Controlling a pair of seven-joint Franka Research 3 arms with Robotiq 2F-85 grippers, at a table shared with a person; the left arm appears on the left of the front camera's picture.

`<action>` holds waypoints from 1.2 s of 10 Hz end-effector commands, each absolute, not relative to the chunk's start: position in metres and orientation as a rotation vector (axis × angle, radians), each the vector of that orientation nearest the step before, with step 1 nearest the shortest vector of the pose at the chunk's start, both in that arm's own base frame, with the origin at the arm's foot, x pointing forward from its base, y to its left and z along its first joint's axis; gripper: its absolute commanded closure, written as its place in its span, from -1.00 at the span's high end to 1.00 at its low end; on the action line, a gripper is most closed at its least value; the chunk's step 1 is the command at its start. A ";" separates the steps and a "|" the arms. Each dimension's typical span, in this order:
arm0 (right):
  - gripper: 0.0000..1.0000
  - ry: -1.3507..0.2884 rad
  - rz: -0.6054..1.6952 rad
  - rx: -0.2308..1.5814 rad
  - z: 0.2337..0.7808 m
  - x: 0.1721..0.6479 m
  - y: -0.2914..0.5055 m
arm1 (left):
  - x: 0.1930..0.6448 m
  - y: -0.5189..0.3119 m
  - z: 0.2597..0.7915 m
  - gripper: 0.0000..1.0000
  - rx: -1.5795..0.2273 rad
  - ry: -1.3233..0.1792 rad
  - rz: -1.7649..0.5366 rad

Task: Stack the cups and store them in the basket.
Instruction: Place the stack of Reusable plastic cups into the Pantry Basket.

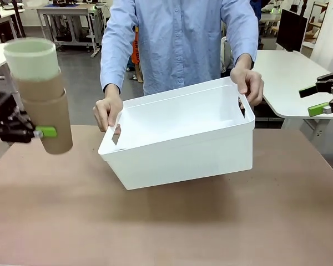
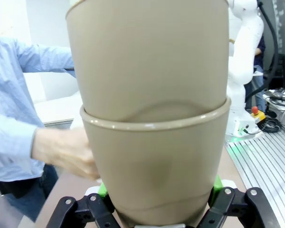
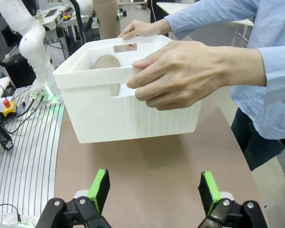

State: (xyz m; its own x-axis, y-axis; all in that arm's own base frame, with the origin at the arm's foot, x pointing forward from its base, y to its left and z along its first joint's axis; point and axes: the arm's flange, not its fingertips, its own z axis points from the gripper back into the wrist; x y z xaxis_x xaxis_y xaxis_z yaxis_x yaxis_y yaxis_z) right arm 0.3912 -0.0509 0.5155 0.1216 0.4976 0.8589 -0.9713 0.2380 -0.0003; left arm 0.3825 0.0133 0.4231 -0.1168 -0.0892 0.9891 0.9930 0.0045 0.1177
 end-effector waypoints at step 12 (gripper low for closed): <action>1.00 -0.883 1.182 0.681 0.518 0.392 -0.049 | 0.436 -0.205 0.613 0.70 -0.564 -0.699 -1.339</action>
